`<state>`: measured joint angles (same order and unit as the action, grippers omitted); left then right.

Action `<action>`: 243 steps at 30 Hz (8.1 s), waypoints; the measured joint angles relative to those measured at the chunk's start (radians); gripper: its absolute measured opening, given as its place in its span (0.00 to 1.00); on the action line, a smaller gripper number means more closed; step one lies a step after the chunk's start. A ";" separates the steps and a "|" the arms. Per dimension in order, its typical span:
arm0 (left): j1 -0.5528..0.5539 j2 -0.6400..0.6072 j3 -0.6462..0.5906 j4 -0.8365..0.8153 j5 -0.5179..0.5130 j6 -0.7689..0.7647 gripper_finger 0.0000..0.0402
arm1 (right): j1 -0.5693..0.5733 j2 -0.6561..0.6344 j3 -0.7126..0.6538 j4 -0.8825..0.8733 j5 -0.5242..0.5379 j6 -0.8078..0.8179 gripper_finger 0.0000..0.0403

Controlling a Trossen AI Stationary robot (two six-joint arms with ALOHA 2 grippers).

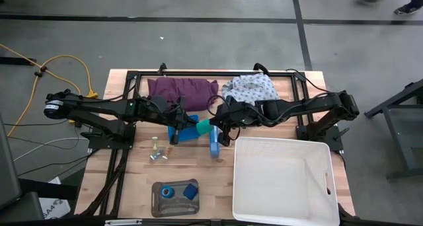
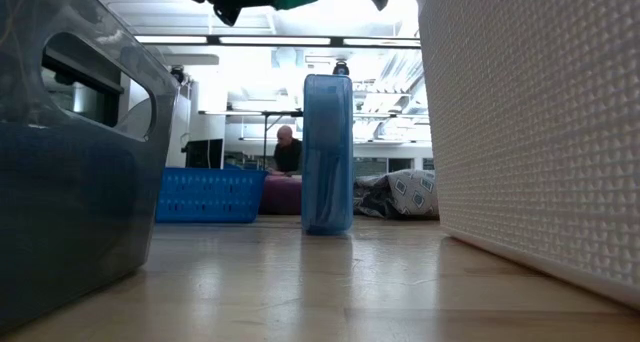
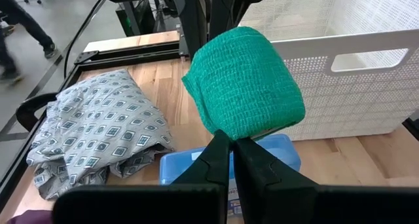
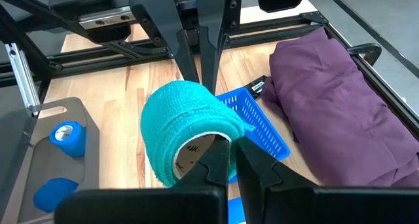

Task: Pick & Place Medicine items
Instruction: Put the green bandage into the black bin, then put the right yellow pill bottle into the blue bin

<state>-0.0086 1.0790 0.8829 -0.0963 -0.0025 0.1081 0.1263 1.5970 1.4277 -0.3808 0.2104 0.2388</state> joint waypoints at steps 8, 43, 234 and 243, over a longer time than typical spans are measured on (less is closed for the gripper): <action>0.000 0.000 0.000 0.001 -0.005 -0.009 0.01 | 0.001 0.000 0.000 -0.020 0.042 0.000 0.02; 0.000 -0.001 0.002 -0.019 0.000 -0.011 0.00 | -0.005 -0.025 0.000 -0.076 -0.002 -0.034 0.27; 0.087 -0.189 0.000 -0.510 0.309 -0.370 0.23 | -0.240 -0.134 0.000 -0.226 -0.138 -0.131 0.27; 0.088 -0.189 0.000 -0.525 0.304 -0.347 0.23 | -0.477 -0.134 0.000 -0.216 -0.199 -0.161 0.27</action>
<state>0.0795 0.8900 0.8829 -0.6209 0.3020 -0.2394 -0.3512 1.4634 1.4281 -0.5971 0.0117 0.0776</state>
